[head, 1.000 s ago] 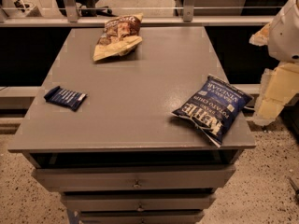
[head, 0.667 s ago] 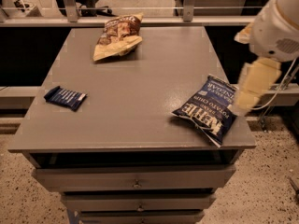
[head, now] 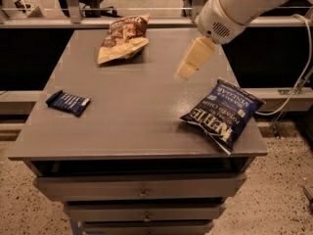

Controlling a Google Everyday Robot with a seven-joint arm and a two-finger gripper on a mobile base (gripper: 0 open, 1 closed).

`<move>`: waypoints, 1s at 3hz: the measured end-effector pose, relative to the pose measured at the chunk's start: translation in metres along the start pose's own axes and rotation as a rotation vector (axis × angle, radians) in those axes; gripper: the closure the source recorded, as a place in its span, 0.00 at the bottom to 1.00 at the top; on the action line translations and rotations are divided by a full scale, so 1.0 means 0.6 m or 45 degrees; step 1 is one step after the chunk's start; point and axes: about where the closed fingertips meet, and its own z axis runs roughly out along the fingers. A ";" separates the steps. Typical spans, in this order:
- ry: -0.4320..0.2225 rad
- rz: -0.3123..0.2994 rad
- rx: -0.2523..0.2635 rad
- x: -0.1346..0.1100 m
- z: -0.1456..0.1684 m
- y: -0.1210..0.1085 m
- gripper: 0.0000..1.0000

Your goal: Move brown chip bag near blue chip bag

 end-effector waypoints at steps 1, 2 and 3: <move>0.000 0.000 0.000 0.000 0.000 0.000 0.00; -0.040 0.027 0.020 -0.021 0.028 -0.014 0.00; -0.132 0.083 0.048 -0.079 0.091 -0.051 0.00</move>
Offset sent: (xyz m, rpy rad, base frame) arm 0.0436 0.0332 -0.0120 0.0859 -0.0370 -0.0489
